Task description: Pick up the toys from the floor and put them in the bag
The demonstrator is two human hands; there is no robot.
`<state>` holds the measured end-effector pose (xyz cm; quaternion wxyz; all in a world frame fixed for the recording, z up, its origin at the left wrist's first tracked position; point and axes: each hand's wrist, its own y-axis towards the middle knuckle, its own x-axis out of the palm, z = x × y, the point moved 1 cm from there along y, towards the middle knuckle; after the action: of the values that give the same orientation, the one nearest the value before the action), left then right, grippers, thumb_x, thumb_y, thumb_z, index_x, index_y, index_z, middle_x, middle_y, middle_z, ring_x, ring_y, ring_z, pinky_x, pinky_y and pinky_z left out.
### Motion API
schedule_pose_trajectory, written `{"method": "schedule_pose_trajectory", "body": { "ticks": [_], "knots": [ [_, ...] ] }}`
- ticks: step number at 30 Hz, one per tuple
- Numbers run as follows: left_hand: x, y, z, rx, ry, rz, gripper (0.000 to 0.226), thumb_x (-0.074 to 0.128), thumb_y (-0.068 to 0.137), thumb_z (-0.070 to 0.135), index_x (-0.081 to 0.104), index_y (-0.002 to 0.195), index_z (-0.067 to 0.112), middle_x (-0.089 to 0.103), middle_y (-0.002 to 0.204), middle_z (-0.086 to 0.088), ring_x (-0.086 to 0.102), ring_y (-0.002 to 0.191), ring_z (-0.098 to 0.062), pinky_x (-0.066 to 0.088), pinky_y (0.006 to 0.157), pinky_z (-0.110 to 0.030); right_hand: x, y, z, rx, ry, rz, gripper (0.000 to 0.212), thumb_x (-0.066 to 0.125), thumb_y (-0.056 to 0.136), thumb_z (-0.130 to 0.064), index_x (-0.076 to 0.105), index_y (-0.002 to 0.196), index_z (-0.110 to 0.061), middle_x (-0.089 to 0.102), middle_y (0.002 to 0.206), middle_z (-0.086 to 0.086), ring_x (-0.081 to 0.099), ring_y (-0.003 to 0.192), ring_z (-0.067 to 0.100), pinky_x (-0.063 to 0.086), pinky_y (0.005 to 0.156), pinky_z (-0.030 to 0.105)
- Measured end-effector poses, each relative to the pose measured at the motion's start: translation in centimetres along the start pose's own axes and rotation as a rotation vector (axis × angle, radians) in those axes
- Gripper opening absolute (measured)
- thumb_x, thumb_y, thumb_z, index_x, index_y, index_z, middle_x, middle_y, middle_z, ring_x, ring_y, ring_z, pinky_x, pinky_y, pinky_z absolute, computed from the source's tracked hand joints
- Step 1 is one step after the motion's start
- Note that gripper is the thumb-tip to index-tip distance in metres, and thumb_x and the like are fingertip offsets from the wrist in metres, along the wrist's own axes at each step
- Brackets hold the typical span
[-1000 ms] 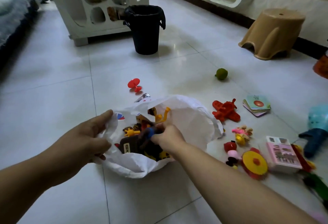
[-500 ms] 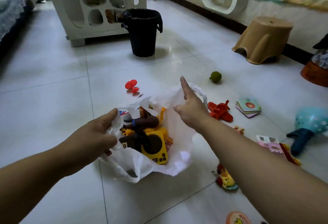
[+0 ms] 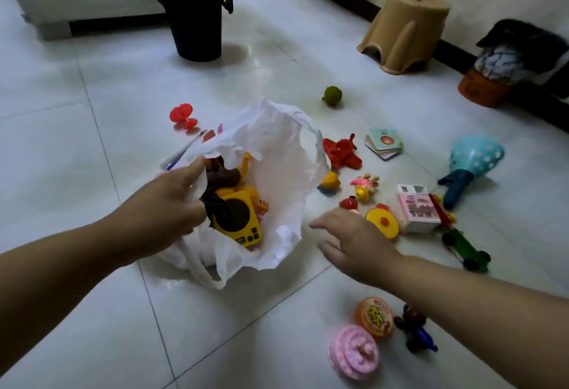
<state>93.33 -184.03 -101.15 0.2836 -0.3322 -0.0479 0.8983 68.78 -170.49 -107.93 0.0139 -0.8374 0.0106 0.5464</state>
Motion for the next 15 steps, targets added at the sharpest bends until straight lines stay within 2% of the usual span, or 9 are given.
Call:
{"method": "schedule_pose_trajectory", "body": {
  "ticks": [2,4,6,8,11,13,15],
  "knots": [
    [0.0,0.2,-0.5,0.022,0.005,0.006,0.078,0.053,0.084,0.0,0.024,0.146,0.036,0.053,0.126,-0.008,0.062,0.08,-0.028,0.054,0.069,-0.037,2.2,-4.4,1.7,0.076,-0.096,-0.269,0.059,0.048,0.081,-0.055,0.051,0.133,-0.028,0.054,0.129,-0.002,0.049,0.117,0.015,0.046,0.098,0.037],
    [0.1,0.4,-1.0,0.031,0.02,0.005,0.079,0.054,0.083,0.0,0.024,0.146,0.038,0.048,0.134,-0.004,0.063,0.084,-0.028,0.055,0.075,-0.041,4.2,-8.3,2.8,0.127,-0.197,-0.577,0.08,0.055,0.074,-0.065,0.028,0.145,-0.039,0.034,0.148,-0.006,0.034,0.133,0.016,0.034,0.11,0.036],
    [0.1,0.6,-1.4,0.033,0.022,0.001,0.081,0.055,0.083,-0.001,0.023,0.146,0.039,0.046,0.138,-0.003,0.063,0.083,-0.027,0.054,0.076,-0.04,6.0,-10.5,3.3,0.123,-0.254,-0.708,0.096,0.058,0.068,-0.069,0.013,0.147,-0.041,0.022,0.156,-0.004,0.027,0.14,0.022,0.028,0.112,0.039],
    [0.2,0.7,-1.6,0.03,0.003,0.0,0.081,0.056,0.082,0.0,0.024,0.145,0.04,0.05,0.134,-0.007,0.063,0.081,-0.028,0.053,0.073,-0.038,7.2,-11.0,3.1,0.142,-0.263,-0.721,0.086,0.06,0.075,-0.062,0.016,0.146,-0.041,0.023,0.155,-0.001,0.032,0.138,0.026,0.033,0.109,0.042],
    [0.2,0.9,-1.5,0.028,-0.033,0.0,0.079,0.056,0.082,0.001,0.026,0.145,0.038,0.051,0.132,-0.009,0.062,0.08,-0.03,0.053,0.071,-0.037,7.8,-10.3,2.8,0.143,-0.264,-0.693,0.062,0.058,0.081,-0.052,0.037,0.137,-0.037,0.043,0.138,0.001,0.051,0.122,0.027,0.048,0.095,0.041],
    [0.2,0.9,-1.4,0.025,-0.031,0.003,0.079,0.055,0.083,0.0,0.026,0.146,0.036,0.05,0.133,-0.009,0.061,0.079,-0.03,0.051,0.066,-0.033,7.6,-9.5,2.5,0.148,-0.219,-0.664,0.058,0.058,0.079,-0.054,0.045,0.132,-0.033,0.052,0.127,0.0,0.056,0.114,0.024,0.049,0.092,0.035],
    [0.1,0.8,-1.3,0.02,-0.036,0.011,0.079,0.055,0.082,0.0,0.025,0.146,0.035,0.05,0.133,-0.01,0.061,0.079,-0.03,0.051,0.065,-0.033,6.7,-8.3,1.7,0.179,-0.111,-0.588,0.064,0.062,0.074,-0.056,0.049,0.131,-0.032,0.057,0.122,-0.003,0.057,0.11,0.017,0.048,0.092,0.029]
  ]
}}
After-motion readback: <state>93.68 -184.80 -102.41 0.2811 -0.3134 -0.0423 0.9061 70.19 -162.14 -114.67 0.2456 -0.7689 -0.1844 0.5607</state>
